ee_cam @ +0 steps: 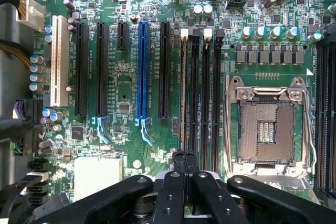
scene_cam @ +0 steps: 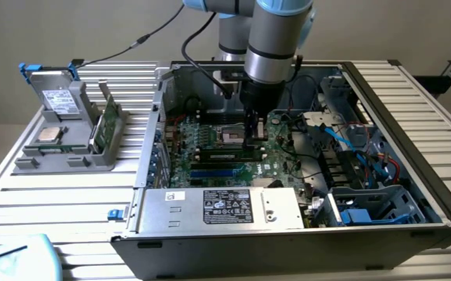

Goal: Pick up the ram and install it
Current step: 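Press down the ram until it locks into place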

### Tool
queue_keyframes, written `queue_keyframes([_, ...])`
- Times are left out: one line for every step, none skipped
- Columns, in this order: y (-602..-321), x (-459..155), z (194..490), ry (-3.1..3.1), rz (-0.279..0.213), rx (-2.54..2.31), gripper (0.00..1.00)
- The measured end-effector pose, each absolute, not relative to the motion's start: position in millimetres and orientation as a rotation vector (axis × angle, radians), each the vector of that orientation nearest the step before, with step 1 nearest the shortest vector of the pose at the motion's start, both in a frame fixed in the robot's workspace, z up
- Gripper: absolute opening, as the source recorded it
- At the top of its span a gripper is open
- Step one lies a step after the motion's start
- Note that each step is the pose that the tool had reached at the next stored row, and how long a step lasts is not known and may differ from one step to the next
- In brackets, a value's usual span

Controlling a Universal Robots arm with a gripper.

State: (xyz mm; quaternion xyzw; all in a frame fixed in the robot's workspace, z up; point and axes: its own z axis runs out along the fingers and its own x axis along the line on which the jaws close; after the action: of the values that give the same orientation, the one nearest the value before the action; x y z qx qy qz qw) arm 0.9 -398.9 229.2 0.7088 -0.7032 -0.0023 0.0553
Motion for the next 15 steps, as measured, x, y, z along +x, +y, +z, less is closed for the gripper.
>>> queue_keyframes([-398.8,0.9,228.9,-2.135,-0.007,2.152,0.11])
queue_keyframes([-398.8,0.9,228.6,-2.135,-0.007,2.152,0.11])
queue_keyframes([-398.9,0.9,228.3,-2.135,-0.007,2.152,0.11])
queue_keyframes([-398.9,0.9,228.0,-2.135,-0.007,2.152,0.11])
queue_keyframes([-398.8,0.9,227.6,-2.135,-0.007,2.152,0.11])
queue_keyframes([-398.9,0.9,227.3,-2.135,-0.007,2.152,0.11])
queue_keyframes([-398.8,0.9,226.9,-2.135,-0.007,2.152,0.11])
queue_keyframes([-398.9,0.8,226.5,-2.135,-0.007,2.152,0.11])
queue_keyframes([-398.9,0.8,226.2,-2.135,-0.007,2.152,0.11])
queue_keyframes([-398.9,0.8,226.1,-2.134,-0.007,2.151,0.11])
queue_keyframes([-398.9,0.8,226.1,-2.135,-0.007,2.151,0.11])
queue_keyframes([-398.9,0.8,226.1,-2.135,-0.007,2.151,0.11])
queue_keyframes([-398.8,0.8,226.0,-2.135,-0.007,2.152,0.11])
queue_keyframes([-398.8,0.8,226.0,-2.135,-0.007,2.152,0.11])
queue_keyframes([-398.8,0.8,226.0,-2.135,-0.007,2.152,0.11])
